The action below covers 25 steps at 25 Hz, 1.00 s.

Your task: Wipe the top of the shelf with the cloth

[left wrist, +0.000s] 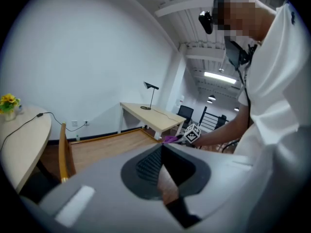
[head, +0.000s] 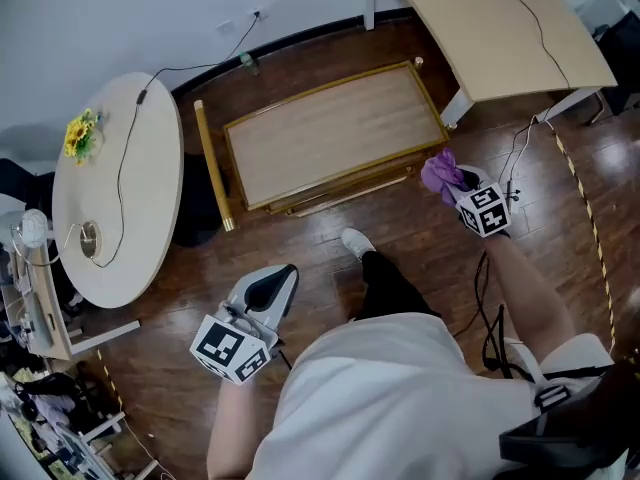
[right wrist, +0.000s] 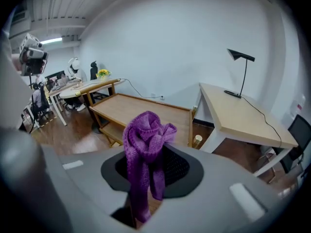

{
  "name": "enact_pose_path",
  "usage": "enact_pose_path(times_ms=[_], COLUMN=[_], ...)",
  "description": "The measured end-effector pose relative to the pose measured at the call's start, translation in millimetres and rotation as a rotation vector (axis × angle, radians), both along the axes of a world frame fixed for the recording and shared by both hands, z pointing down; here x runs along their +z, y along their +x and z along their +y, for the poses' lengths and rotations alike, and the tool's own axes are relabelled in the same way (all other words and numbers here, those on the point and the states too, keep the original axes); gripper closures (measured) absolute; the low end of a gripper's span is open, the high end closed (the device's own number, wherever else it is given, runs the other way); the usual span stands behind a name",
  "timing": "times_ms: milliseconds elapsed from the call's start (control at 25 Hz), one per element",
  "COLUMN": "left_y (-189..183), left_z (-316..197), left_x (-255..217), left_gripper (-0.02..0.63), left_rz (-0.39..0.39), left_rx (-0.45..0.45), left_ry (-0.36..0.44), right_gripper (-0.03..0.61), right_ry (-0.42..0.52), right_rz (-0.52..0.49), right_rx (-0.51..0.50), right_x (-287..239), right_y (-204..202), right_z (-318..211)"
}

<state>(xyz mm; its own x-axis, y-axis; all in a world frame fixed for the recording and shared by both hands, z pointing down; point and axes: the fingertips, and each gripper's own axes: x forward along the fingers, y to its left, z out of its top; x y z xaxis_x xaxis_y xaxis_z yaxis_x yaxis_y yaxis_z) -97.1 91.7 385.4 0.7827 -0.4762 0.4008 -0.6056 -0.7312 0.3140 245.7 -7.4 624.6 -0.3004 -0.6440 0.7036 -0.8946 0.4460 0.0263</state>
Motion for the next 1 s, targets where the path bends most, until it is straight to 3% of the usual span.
enact_pose_path(times_ms=[240, 520, 800, 1000], left_y=[-43, -75, -63, -11], left_z=[108, 206, 261, 286], left_x=[-22, -19, -11, -10], left_gripper=[0.597, 0.597, 0.597, 0.597], left_rz=[0.111, 0.136, 0.116, 0.106], left_rx=[-0.024, -0.079, -0.095, -0.05], left_ry=[0.045, 0.049, 0.05, 0.056], right_gripper=[0.485, 0.485, 0.485, 0.485], right_ry=[0.055, 0.088, 0.141, 0.199], right_rz=[-0.146, -0.22, -0.271, -0.304], right_rx=[0.059, 0.083, 0.047, 0.013], right_x=[-51, -109, -146, -176], right_y=[-48, -69, -62, -38], right_z=[128, 267, 318, 358])
